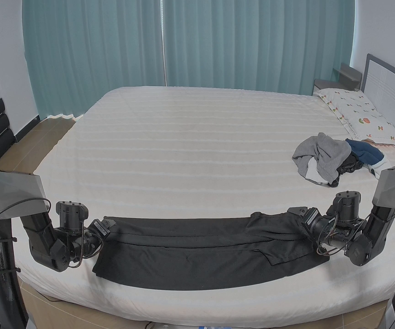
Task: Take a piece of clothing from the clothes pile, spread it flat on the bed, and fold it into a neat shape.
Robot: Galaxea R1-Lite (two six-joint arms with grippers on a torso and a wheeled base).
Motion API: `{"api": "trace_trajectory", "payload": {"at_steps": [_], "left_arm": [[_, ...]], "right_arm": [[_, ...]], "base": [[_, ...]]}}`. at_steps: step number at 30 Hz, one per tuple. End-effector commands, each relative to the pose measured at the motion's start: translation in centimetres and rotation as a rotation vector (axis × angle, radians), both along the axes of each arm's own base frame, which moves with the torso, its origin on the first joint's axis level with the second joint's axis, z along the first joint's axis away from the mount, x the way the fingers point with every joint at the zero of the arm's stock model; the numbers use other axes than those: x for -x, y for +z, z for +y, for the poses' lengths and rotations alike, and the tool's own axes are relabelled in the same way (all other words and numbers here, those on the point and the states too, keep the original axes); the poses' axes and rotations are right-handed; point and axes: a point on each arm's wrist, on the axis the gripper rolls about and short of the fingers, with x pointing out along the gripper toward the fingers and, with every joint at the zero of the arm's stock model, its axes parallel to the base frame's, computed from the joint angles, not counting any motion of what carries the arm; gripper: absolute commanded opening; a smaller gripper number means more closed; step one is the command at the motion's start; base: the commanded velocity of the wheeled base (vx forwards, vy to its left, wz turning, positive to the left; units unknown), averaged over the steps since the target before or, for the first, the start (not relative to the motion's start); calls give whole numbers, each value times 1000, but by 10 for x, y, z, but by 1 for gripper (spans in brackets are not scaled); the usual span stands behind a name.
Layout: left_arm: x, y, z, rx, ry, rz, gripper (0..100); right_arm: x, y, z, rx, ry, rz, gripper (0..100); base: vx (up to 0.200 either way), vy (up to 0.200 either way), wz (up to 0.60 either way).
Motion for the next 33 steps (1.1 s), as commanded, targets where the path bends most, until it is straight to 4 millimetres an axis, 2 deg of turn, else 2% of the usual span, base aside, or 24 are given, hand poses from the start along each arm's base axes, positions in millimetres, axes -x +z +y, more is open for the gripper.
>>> {"api": "trace_trajectory", "payload": {"at_steps": [1,5,17,23,26,33], "left_arm": [[0,-5,-1,-4,-2,13,0],[-1,-2,1,-38,44,-3,0],[-1,8,2,-59,82,-69,0],[-4,11,1,-51,83,-109,0],[-4,13,1,-49,85,-127,0],[-4,15,1,-46,86,-145,0]], "right_arm": [[1,0,0,1,0,4,100],[3,4,1,11,-9,3,100],[14,18,23,49,9,27,100],[14,8,24,68,2,89,100],[8,-3,29,58,-3,115,100],[4,-13,40,30,-15,166,100]], "base": [[0,0,0],[0,0,0],[0,0,0],[0,0,0],[0,0,0],[0,0,0]]}}
